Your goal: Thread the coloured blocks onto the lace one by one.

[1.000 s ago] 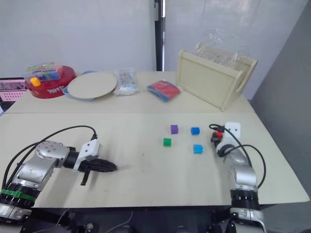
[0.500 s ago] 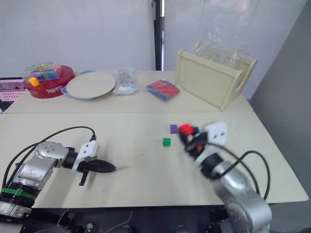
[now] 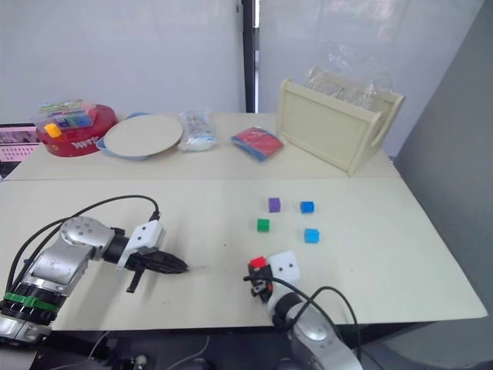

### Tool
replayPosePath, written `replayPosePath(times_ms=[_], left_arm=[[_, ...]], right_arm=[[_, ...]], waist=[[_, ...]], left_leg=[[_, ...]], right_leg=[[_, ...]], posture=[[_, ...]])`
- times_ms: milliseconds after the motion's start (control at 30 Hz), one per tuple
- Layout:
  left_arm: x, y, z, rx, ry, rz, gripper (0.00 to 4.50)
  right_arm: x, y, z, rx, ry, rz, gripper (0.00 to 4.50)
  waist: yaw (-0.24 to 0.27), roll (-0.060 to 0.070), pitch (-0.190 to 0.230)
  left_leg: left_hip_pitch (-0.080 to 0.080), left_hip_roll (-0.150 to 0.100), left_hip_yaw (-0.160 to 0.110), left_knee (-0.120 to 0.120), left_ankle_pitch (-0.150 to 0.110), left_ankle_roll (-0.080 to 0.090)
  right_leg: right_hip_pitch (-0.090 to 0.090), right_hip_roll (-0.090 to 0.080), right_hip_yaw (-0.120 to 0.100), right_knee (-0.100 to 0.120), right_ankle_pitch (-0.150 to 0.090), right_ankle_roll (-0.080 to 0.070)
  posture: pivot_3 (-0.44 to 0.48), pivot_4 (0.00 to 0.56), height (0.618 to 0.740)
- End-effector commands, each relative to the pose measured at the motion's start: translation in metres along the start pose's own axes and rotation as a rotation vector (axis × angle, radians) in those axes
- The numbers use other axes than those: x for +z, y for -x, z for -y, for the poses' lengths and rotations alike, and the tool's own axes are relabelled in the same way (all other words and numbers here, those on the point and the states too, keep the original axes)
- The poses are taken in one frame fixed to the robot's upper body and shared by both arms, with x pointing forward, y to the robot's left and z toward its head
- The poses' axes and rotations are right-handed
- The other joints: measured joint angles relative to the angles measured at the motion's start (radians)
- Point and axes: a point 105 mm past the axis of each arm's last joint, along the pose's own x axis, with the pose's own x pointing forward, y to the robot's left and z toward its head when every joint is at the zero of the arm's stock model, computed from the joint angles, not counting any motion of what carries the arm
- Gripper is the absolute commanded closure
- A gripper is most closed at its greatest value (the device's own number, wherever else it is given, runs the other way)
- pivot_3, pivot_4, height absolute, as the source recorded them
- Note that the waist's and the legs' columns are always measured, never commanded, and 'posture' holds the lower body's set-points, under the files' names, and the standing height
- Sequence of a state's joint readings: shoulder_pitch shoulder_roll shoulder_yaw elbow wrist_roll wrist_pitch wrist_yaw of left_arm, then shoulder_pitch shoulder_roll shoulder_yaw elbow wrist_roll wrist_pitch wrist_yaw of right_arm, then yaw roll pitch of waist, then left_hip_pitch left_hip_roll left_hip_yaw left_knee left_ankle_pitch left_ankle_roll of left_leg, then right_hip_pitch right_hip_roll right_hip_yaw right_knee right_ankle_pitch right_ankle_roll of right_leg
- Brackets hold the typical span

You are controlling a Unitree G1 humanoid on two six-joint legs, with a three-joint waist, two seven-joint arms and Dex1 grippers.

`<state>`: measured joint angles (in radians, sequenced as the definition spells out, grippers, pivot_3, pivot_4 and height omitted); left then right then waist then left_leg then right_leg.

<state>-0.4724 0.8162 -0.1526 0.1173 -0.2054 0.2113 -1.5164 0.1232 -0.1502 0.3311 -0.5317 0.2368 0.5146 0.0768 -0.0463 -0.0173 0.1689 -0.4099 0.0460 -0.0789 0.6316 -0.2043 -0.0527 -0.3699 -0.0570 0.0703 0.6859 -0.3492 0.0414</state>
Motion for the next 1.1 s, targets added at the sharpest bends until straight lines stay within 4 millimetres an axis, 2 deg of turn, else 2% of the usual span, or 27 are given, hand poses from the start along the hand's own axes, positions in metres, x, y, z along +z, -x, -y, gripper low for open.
replayPosePath(times_ms=[33,67,100,133,267,300,433,567,633,833,1033,1100], left_arm=[[0.011,0.006,-0.001,-0.004,-0.028,0.011,4.50],[0.012,0.006,-0.001,-0.004,-0.026,0.010,4.50],[0.012,0.007,0.000,-0.004,-0.024,0.008,4.50],[0.012,0.007,0.000,-0.005,-0.022,0.006,4.50],[0.012,0.008,0.003,-0.004,-0.016,0.007,4.50],[0.013,0.008,0.003,-0.001,-0.016,0.007,4.50],[0.012,0.007,0.006,0.003,-0.014,0.009,4.50],[0.013,0.005,0.012,0.001,-0.016,0.009,4.50],[0.013,0.005,0.014,0.003,-0.016,0.009,4.50],[0.016,0.006,0.021,0.023,-0.009,0.012,4.50],[0.014,0.006,0.029,0.033,0.007,0.012,4.50],[0.014,0.005,0.032,0.035,0.010,0.013,4.50]], right_arm=[[-0.004,0.003,-0.005,0.006,-0.007,-0.001,2.82],[-0.004,0.005,-0.005,0.003,-0.004,0.001,2.21],[-0.001,0.007,-0.007,0.017,-0.007,0.011,2.07],[0.004,0.009,-0.009,0.044,-0.005,0.026,1.57],[0.029,0.020,-0.013,0.158,0.035,0.075,0.23],[0.038,0.022,-0.012,0.214,0.065,0.082,0.02],[0.056,0.033,-0.010,0.459,0.171,0.042,0.02],[0.053,0.037,-0.001,0.805,0.368,-0.135,0.02],[0.051,0.030,0.006,0.930,0.472,-0.202,0.02],[0.043,-0.005,0.019,1.126,0.763,-0.257,0.02],[0.035,-0.024,0.028,1.200,0.838,-0.286,0.02],[0.035,-0.026,0.030,1.204,0.836,-0.283,0.54]], waist=[[0.001,0.000,0.000],[0.001,0.000,0.000],[0.002,0.000,0.000],[0.002,0.000,0.000],[0.003,0.000,0.000],[0.003,0.000,0.000],[0.002,0.000,0.000],[0.000,0.000,0.001],[0.000,0.000,0.001],[0.000,-0.001,0.001],[0.004,-0.001,0.001],[0.004,-0.001,0.001]], left_leg=[[0.000,0.000,0.000,0.000,0.000,0.000],[0.000,0.000,0.000,0.000,0.000,0.000],[0.000,0.000,0.000,0.000,0.000,0.000],[0.000,0.000,0.000,0.000,0.000,0.000],[-0.001,0.000,0.000,0.001,0.000,0.000],[-0.001,0.000,0.000,0.001,0.000,0.000],[0.000,0.000,0.000,0.001,0.000,0.000],[0.000,0.000,0.000,0.001,0.000,0.000],[0.001,0.000,0.000,0.002,0.000,0.000],[0.001,0.001,0.000,0.002,0.000,0.001],[-0.001,0.000,0.000,0.004,0.000,0.000],[-0.001,0.000,0.000,0.004,0.000,0.000]], right_leg=[[0.000,0.000,0.000,0.000,0.000,0.000],[0.000,0.000,0.000,0.000,0.000,0.000],[0.000,0.000,0.000,0.000,0.000,0.000],[0.000,0.000,0.000,0.000,0.000,0.000],[0.000,0.000,0.000,0.000,0.000,0.000],[0.000,0.000,0.000,0.000,0.000,0.000],[0.001,0.000,0.000,0.000,0.000,0.000],[0.001,0.000,0.000,0.000,0.000,0.000],[0.002,0.001,0.000,-0.001,0.000,0.000],[0.002,0.001,0.000,-0.002,0.000,0.000],[0.002,0.000,0.000,-0.002,0.000,0.000],[0.002,0.000,-0.001,-0.001,0.000,0.000]], posture=[[0.000,0.150,0.740],[0.000,0.150,0.740],[0.000,0.150,0.740],[0.000,0.150,0.740],[0.000,0.150,0.740],[0.000,0.150,0.740],[0.000,0.150,0.740],[0.000,0.150,0.740],[0.000,0.150,0.740],[0.000,0.150,0.740],[0.000,0.150,0.740],[0.000,0.150,0.740]])
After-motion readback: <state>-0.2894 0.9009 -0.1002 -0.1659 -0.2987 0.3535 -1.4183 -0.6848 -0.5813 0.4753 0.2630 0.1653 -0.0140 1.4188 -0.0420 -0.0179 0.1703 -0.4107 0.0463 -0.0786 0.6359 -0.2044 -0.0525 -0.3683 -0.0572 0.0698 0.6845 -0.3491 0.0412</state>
